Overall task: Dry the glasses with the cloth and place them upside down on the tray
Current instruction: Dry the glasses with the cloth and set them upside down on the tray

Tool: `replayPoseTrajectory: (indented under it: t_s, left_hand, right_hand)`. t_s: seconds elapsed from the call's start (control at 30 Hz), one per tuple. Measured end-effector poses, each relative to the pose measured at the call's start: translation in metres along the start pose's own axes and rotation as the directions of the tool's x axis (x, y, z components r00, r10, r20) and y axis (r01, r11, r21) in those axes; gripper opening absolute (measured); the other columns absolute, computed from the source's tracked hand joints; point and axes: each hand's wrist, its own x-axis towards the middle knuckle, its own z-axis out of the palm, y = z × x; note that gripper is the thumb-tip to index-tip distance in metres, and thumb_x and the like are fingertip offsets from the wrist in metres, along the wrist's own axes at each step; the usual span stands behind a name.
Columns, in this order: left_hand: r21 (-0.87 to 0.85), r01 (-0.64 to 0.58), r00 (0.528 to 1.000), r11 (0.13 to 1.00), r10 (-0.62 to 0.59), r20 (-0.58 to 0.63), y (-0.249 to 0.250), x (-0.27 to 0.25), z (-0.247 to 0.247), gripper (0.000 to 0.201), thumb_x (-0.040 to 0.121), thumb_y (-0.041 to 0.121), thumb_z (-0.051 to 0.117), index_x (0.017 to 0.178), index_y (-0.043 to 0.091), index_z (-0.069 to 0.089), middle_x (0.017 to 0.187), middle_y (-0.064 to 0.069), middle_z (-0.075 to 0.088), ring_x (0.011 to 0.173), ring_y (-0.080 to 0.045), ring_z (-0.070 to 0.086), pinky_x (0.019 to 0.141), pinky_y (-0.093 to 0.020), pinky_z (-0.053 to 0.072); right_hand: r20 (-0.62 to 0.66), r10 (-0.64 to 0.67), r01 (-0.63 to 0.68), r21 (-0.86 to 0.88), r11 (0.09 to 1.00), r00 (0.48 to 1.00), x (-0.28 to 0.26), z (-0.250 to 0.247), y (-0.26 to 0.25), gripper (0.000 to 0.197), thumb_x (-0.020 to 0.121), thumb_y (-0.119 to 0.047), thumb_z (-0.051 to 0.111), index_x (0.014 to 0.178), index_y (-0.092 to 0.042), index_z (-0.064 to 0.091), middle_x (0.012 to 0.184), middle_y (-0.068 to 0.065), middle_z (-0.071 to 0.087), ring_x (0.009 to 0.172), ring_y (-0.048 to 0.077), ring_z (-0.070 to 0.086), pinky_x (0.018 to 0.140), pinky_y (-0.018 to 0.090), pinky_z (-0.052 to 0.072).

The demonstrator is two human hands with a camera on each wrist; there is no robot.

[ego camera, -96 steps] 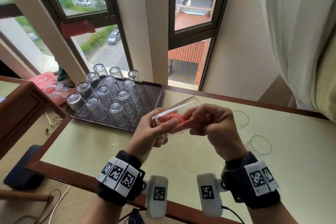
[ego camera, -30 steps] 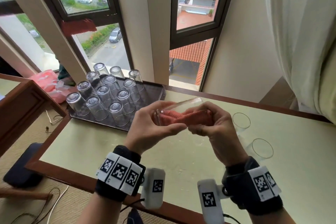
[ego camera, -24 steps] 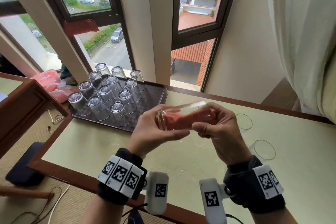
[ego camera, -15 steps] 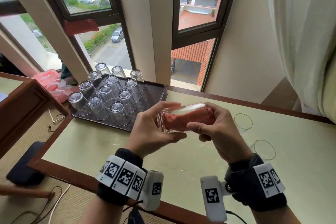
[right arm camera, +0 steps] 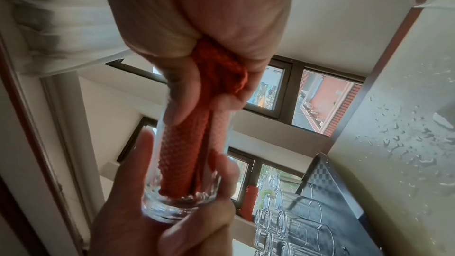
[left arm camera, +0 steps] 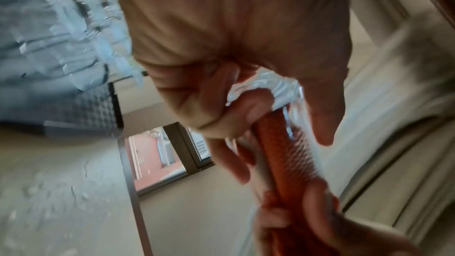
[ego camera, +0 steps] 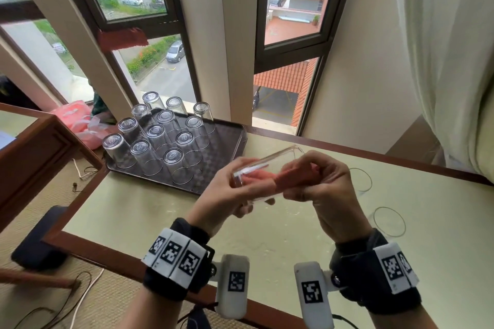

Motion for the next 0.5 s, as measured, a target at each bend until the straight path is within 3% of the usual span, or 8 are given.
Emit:
replayPoseTrajectory:
  t_s: [0.07, 0.13, 0.23, 0.3, 0.37, 0.43, 0.5]
  left_hand:
    - [-0.038, 0.064, 0.998, 0.997, -0.064, 0.007, -0.002, 0.003, 0.000, 0.067, 0.061, 0.039, 0.082, 0.120, 0.011, 0.062, 0.081, -0.005, 0.071, 0.060, -0.017, 0.057, 0.040, -0.018, 0.040]
    - [0.042, -0.012, 1.000, 0.999, 0.013, -0.024, 0.002, 0.004, -0.004, 0.065, 0.062, 0.032, 0.088, 0.118, 0.009, 0.064, 0.079, -0.004, 0.072, 0.054, -0.012, 0.058, 0.042, -0.019, 0.045]
    - [0.217, -0.165, 0.985, 0.962, 0.170, -0.003, 0.002, 0.005, -0.012, 0.070, 0.062, 0.009, 0.095, 0.125, 0.015, 0.063, 0.101, -0.006, 0.076, 0.082, -0.016, 0.074, 0.072, -0.028, 0.060]
    - [0.241, -0.183, 0.983, 0.953, 0.184, 0.019, -0.002, 0.005, -0.012, 0.078, 0.060, 0.005, 0.094, 0.129, 0.019, 0.059, 0.110, -0.009, 0.074, 0.093, -0.021, 0.075, 0.081, -0.032, 0.060]
    - [0.111, -0.074, 0.997, 0.991, 0.073, 0.013, -0.002, 0.003, -0.008, 0.081, 0.060, 0.019, 0.094, 0.131, 0.018, 0.054, 0.101, -0.011, 0.075, 0.079, -0.019, 0.072, 0.063, -0.025, 0.057]
    - [0.036, 0.037, 0.999, 0.999, -0.037, 0.001, -0.001, 0.003, -0.002, 0.076, 0.059, 0.042, 0.089, 0.123, 0.015, 0.058, 0.083, -0.011, 0.073, 0.064, -0.022, 0.061, 0.044, -0.019, 0.043]
    - [0.094, -0.009, 0.999, 0.996, 0.013, -0.042, 0.001, 0.003, -0.002, 0.068, 0.062, 0.041, 0.089, 0.115, 0.010, 0.063, 0.075, -0.005, 0.072, 0.059, -0.017, 0.060, 0.043, -0.018, 0.043]
  right_hand:
    - [-0.008, -0.017, 0.018, 0.040, 0.999, 1.000, -0.001, 0.000, 0.003, 0.031, 0.050, 0.010, 0.072, 0.070, -0.014, 0.071, 0.077, 0.009, 0.070, 0.075, 0.023, 0.068, 0.059, 0.033, 0.059]
    - [0.000, 0.002, -0.002, 0.005, 1.000, 1.000, -0.002, 0.002, 0.003, 0.031, 0.054, 0.005, 0.077, 0.079, -0.013, 0.071, 0.079, 0.009, 0.070, 0.073, 0.022, 0.065, 0.058, 0.031, 0.058]
    - [0.014, 0.102, -0.100, -0.065, 0.993, 0.995, -0.003, 0.001, 0.002, 0.040, 0.065, -0.004, 0.086, 0.099, -0.004, 0.066, 0.079, 0.004, 0.067, 0.064, 0.017, 0.058, 0.049, 0.026, 0.051]
    - [0.010, 0.102, -0.101, -0.070, 0.992, 0.995, -0.002, 0.000, 0.002, 0.041, 0.061, -0.002, 0.088, 0.097, -0.005, 0.067, 0.075, 0.003, 0.067, 0.060, 0.015, 0.056, 0.045, 0.024, 0.048]
    - [-0.002, 0.061, -0.061, -0.017, 0.998, 0.998, 0.000, 0.000, 0.002, 0.033, 0.057, 0.007, 0.079, 0.084, -0.010, 0.070, 0.072, 0.004, 0.067, 0.062, 0.016, 0.059, 0.048, 0.025, 0.051]
    - [-0.020, 0.034, -0.034, 0.028, 0.999, 0.999, 0.001, 0.000, 0.004, 0.035, 0.053, 0.011, 0.066, 0.071, -0.018, 0.072, 0.074, 0.007, 0.069, 0.071, 0.018, 0.065, 0.056, 0.029, 0.057]
    - [0.010, 0.034, -0.035, 0.021, 0.999, 0.999, 0.000, 0.000, 0.003, 0.031, 0.053, 0.005, 0.073, 0.074, -0.019, 0.073, 0.079, 0.008, 0.069, 0.075, 0.020, 0.065, 0.060, 0.030, 0.057]
